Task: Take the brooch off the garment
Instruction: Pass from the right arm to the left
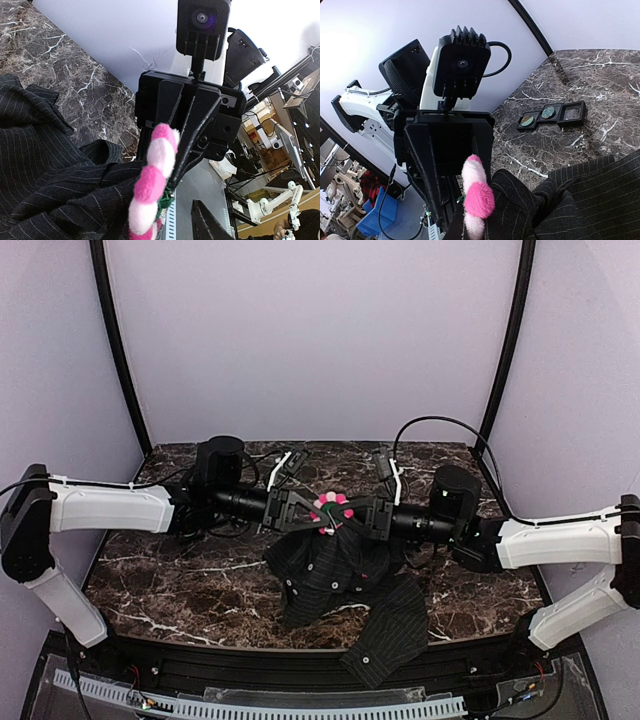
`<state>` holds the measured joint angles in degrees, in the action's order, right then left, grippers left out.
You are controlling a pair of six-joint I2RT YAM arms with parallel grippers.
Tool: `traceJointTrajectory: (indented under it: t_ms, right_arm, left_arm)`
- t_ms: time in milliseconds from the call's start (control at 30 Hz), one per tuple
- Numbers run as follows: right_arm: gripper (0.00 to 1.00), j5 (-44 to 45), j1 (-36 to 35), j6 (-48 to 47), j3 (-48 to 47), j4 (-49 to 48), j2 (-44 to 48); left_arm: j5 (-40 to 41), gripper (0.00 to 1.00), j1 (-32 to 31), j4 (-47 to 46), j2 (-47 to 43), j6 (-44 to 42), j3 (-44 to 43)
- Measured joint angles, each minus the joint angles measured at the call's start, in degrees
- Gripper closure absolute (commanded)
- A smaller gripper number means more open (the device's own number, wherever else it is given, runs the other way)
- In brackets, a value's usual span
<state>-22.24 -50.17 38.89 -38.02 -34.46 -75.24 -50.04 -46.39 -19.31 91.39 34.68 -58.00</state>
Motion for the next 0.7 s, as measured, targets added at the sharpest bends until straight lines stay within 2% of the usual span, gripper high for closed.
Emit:
traceJointTrajectory:
  t_ms: [167, 300, 633, 700]
  right_arm:
    - [1.0, -0.9, 0.0, 0.0, -0.02, -0.28, -0.35]
    - [1.0, -1.2, 0.09, 0.0, -0.09, -0.31, -0.35]
    - [1.0, -1.6, 0.33, 0.22, -0.11, -0.7, -0.35]
    - [0.97, -1.9, 0.37, 0.22, -0.11, -0.7, -0.35]
  left_arm:
    - [0.09, 0.8, -0.02, -0.37, 0.59, 0.52, -0.04]
    - [-0.09, 0.82, 0.0, -0.79, 0.94, 0.92, -0.04]
    - [-0.52, 0.97, 0.22, -2.16, 1.31, 1.79, -0.04]
    - [-0.63, 0.99, 0.22, -2.19, 1.31, 1.79, -0.04]
